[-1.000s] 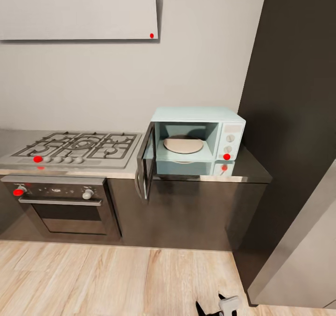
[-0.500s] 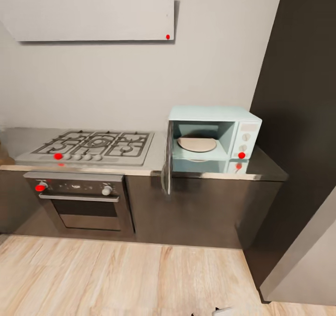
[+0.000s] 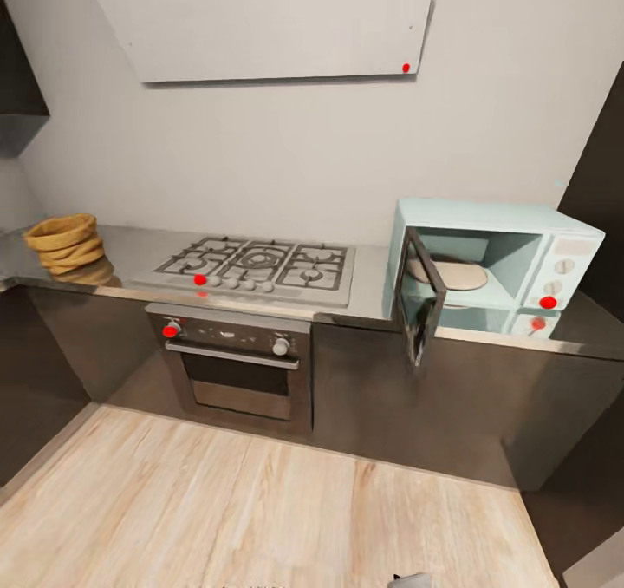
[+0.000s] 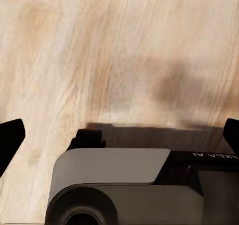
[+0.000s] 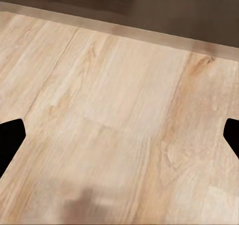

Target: In the kitchen, take the popcorn bag from the countertop, put it into the microwave, and heat it until the popcorn is cooked so the cooked popcorn ends up inside the bag.

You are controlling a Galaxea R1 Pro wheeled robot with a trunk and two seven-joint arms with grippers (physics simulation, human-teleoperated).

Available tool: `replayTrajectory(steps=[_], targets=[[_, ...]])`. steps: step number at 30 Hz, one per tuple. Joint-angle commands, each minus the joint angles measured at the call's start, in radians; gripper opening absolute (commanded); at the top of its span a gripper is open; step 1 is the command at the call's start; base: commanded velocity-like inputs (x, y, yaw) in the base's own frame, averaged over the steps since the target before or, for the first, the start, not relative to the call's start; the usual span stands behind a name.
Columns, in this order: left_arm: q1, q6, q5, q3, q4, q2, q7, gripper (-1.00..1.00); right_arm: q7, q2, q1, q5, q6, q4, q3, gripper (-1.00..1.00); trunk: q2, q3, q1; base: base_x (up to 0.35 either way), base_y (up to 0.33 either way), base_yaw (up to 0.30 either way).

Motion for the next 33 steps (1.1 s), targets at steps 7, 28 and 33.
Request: replayTrajectory(steps=[7,28,33], targets=[[-0.001,-0.003,-0.001,0.006,0.001,0.000,-0.001,1.00,0.002,0.000,0.000,0.007,-0.003,0.001,0.000,1.00,-0.001,-0.001,0.000,0.000,0.350,0.286],[0.002,0.247,0.002,0.008,0.008,0.048,-0.007,1.00,0.002,-0.001,0.001,0.004,-0.003,0.002,0.048,1.00,-0.001,-0.001,0.000,0.009,0.350,0.286],[-0.001,0.340,0.001,0.006,0.005,0.050,-0.010,1.00,0.002,-0.001,0.001,0.005,-0.003,0.001,0.049,1.00,-0.001,-0.001,0.000,0.063,0.350,0.286]])
